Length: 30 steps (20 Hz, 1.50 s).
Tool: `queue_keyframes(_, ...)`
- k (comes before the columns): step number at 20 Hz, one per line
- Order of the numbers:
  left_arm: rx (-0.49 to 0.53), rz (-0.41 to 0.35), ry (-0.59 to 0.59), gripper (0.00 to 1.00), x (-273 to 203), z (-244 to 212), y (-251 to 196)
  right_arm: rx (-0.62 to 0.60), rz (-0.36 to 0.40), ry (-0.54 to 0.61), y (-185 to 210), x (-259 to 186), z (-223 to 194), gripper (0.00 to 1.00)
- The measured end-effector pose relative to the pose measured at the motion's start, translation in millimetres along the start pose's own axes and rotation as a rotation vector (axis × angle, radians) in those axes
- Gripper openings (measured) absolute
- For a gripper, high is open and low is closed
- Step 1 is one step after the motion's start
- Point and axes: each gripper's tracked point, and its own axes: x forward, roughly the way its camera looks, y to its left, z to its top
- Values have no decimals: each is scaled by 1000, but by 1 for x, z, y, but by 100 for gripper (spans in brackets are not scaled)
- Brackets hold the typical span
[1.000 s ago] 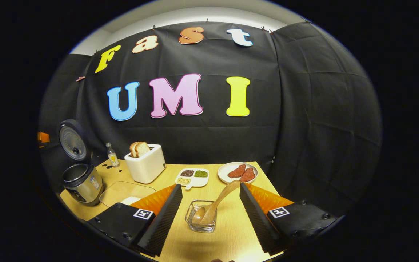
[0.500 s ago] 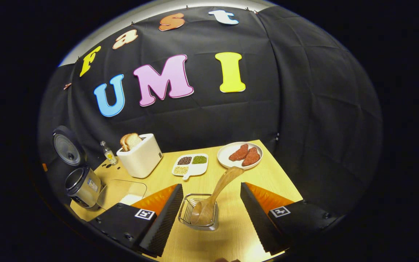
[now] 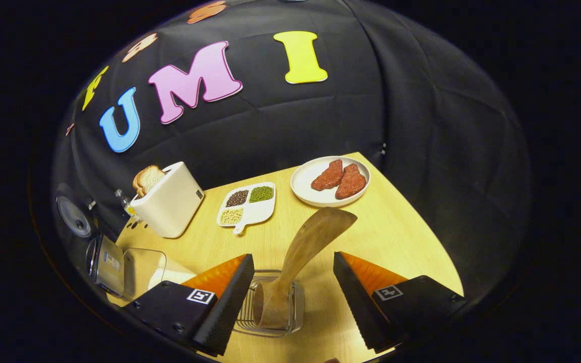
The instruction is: Close the left gripper, press the button to open the rice cooker; take a wooden spoon from the chopstick holder with the right hand, scoop a spoonful of rice and pour it into the rice cooker, then put the wooden spoon back into the chopstick holder.
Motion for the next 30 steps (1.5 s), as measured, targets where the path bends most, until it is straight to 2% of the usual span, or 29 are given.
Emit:
queue_keyframes(2,25,9,14,95,-2,-6,-1,61,1,-2,1,8,6,91)
queue_keyframes(3,44,10,19,96,-2,-8,-1,80,-10,-6,-3,11,7,65)
queue_keyframes(4,65,9,25,95,-2,-10,-2,96,-9,-5,-3,15,8,53)
queue_keyframes(6,102,-9,30,96,-1,-13,-7,103,-22,-4,-2,15,8,55)
queue_keyframes(7,116,-24,31,96,0,-13,-11,99,-37,-11,-2,15,7,46)
queue_keyframes(8,123,-41,33,96,2,-14,-12,93,-52,-6,-2,12,10,29)
queue_keyframes(9,122,-54,38,96,4,-14,-13,96,-55,-1,1,10,7,24)
queue_keyframes(10,114,-66,45,96,7,-15,-14,106,-53,-1,6,4,8,24)
queue_keyframes(11,102,-82,46,96,8,-12,-15,101,-64,-12,8,2,11,17)
queue_keyframes(13,88,-114,38,96,9,-8,-17,68,-72,-74,17,-11,26,11)
queue_keyframes(16,109,-161,29,96,14,-6,-11,22,-81,-151,33,-39,52,11)
queue_keyframes(18,141,-159,23,95,24,-5,7,-9,-86,-200,45,-56,71,11)
queue_keyframes(22,80,-215,20,96,31,-1,30,-55,-46,-287,85,-87,99,11)
queue_keyframes(25,53,-242,49,96,41,-14,47,-61,16,-310,129,-103,99,11)
queue_keyframes(27,79,-216,55,96,50,-23,66,-72,57,-326,160,-108,94,11)
queue_keyframes(30,80,-235,73,96,58,-25,78,-139,82,-348,200,-110,77,11)
